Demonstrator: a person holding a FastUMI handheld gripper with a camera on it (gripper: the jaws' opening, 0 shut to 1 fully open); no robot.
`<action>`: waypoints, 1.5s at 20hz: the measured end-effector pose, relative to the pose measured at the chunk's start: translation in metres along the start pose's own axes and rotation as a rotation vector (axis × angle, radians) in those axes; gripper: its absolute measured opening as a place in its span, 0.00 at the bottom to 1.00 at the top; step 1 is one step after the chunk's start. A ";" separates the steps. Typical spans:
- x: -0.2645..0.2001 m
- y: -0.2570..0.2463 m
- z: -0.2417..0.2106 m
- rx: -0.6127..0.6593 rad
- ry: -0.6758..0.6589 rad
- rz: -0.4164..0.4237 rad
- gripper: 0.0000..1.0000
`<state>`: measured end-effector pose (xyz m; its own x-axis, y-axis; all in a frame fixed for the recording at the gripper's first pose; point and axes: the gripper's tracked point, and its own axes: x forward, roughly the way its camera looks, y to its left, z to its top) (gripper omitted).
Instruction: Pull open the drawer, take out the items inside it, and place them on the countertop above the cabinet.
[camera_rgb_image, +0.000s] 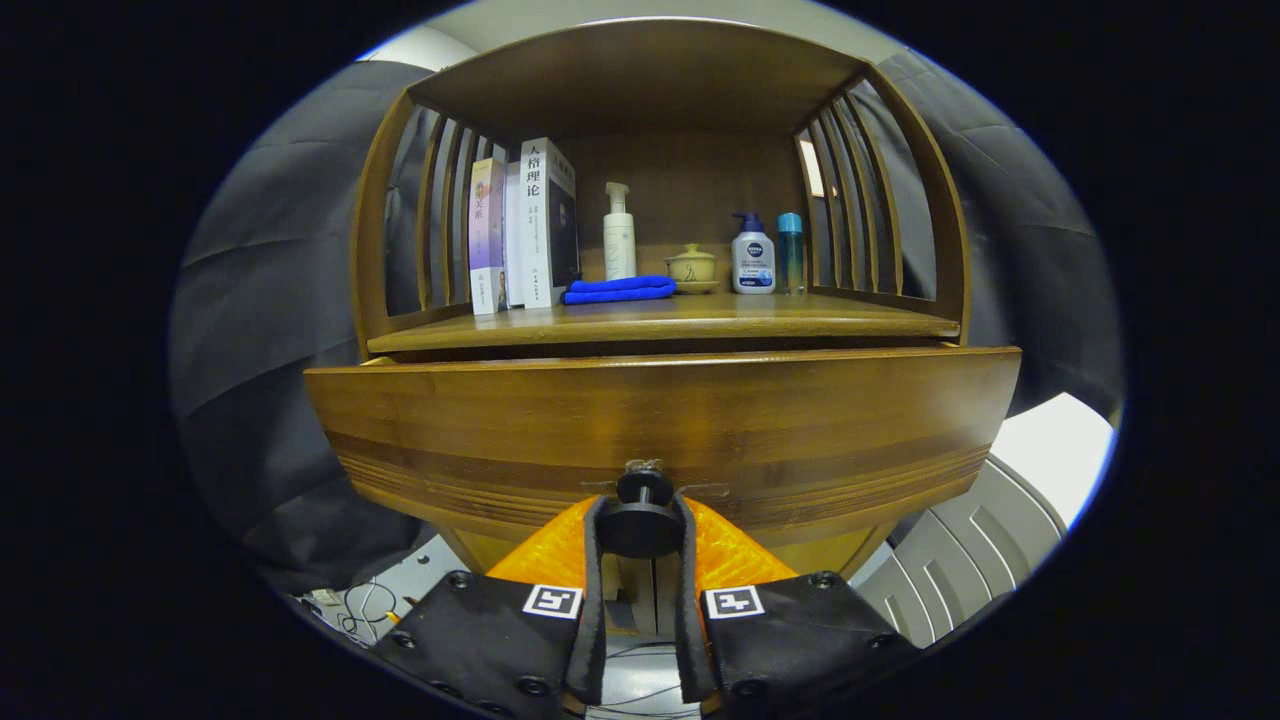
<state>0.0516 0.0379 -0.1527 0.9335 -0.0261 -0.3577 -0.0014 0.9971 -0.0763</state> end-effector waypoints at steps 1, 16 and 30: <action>-0.003 0.000 -0.001 -0.002 0.002 -0.001 0.31; -0.051 0.005 -0.022 -0.046 0.040 0.006 0.31; -0.069 0.005 -0.004 -0.061 -0.005 0.051 0.64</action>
<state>-0.0143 0.0447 -0.1318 0.9336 0.0249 -0.3575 -0.0704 0.9909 -0.1149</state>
